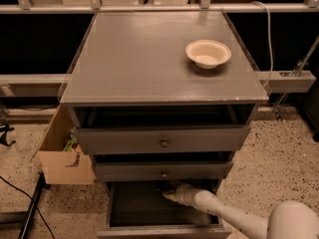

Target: Pick rxbar blueberry from bottom drawer and place on counter

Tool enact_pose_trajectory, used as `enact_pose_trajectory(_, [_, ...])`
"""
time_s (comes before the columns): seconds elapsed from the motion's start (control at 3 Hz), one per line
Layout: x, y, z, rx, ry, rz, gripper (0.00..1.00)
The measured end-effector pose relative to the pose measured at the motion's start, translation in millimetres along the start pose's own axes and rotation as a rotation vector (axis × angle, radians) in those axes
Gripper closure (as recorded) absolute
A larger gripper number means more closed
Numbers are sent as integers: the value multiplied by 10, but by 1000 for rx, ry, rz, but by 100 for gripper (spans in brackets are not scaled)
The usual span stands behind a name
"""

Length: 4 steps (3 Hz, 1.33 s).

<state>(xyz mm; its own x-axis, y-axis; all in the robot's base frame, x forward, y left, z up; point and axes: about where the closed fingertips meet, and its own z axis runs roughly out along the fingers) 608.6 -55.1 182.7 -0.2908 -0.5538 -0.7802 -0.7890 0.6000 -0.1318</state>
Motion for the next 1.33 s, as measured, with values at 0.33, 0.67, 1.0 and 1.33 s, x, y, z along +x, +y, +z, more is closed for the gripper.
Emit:
enact_pose_trajectory(0.33, [-104, -180, -12, -10, -9, -51, 100])
enact_pose_trajectory(0.67, [-104, -178, -13, -11, -9, -51, 100])
enact_pose_trajectory(1.0, [-75, -136, -87, -22, 3, -49, 100])
enact_pose_trajectory(1.33, [-40, -95, -183, -38, 21, -39, 100])
